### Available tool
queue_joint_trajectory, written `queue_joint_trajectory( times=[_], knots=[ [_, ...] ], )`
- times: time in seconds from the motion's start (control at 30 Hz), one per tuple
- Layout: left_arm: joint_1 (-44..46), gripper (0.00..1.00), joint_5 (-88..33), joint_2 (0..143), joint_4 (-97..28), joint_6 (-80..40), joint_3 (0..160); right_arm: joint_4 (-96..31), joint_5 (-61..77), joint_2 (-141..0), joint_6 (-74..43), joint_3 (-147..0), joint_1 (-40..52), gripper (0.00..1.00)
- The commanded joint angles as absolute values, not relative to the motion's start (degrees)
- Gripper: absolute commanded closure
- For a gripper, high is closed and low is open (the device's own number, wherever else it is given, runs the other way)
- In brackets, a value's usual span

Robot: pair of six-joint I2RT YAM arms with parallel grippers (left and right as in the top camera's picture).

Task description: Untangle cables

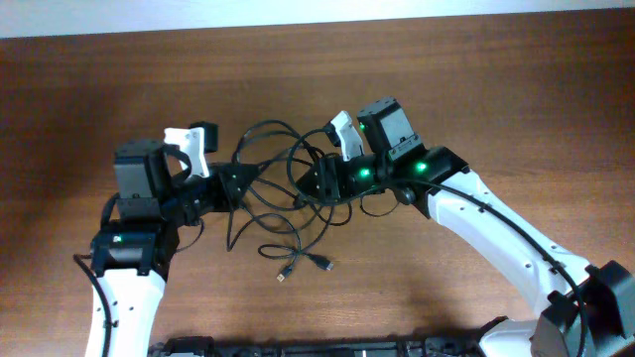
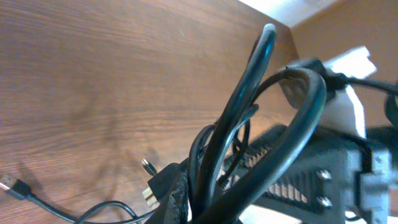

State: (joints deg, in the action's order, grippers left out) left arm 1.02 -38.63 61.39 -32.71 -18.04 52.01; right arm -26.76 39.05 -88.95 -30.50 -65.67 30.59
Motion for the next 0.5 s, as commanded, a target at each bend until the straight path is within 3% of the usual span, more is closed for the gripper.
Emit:
queue_joint_trajectory(
  times=[0.0, 0.03, 0.07, 0.1, 0.13, 0.27, 0.47],
  knots=[
    [5.1, 1.0, -40.8, 61.1, -32.1, -18.8, 53.1, -24.5, 37.6, -89.5, -32.1, -66.0, 31.2, 0.5],
    [6.0, 1.0, -40.7, 61.1, -31.9, -18.8, 53.1, -23.9, 37.6, -89.5, -32.1, -66.0, 31.2, 0.54],
    [7.0, 1.0, -40.7, 61.1, -31.3, -18.8, 53.1, -23.7, 37.6, -89.5, -32.1, -66.0, 31.2, 0.67],
    [7.5, 1.0, -40.5, 61.1, -30.9, -18.8, 53.1, -23.7, 37.7, -89.5, -32.1, -66.0, 31.2, 0.87],
    [7.8, 1.0, -39.5, 61.1, -30.7, -18.8, 53.1, -23.7, 38.2, -89.5, -32.0, -66.0, 31.2, 0.96],
    [7.8, 1.0, -33.1, 61.1, -31.2, -18.8, 53.1, -23.5, 45.5, -88.8, -31.7, -66.1, 28.1, 0.96],
    [7.8, 1.0, -26.5, 61.1, -33.3, -18.8, 53.1, -23.5, 62.9, -87.9, -25.7, -66.1, 16.3, 0.96]
  ],
)
